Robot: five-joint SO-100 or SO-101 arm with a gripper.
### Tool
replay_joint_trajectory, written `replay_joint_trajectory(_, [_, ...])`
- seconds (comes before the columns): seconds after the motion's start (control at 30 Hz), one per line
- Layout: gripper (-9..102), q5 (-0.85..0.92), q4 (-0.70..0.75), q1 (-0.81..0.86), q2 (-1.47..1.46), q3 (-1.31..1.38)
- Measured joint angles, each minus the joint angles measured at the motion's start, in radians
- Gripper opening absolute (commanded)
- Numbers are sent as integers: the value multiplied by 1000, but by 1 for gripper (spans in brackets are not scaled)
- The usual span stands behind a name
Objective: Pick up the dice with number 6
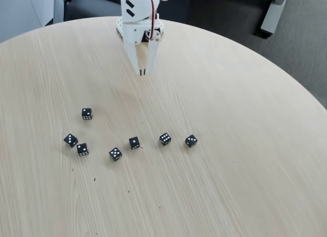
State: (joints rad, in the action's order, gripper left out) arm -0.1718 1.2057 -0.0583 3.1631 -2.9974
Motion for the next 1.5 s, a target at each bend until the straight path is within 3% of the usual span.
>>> replay_joint_trajectory(1.5, [0,46,0,0,0,0])
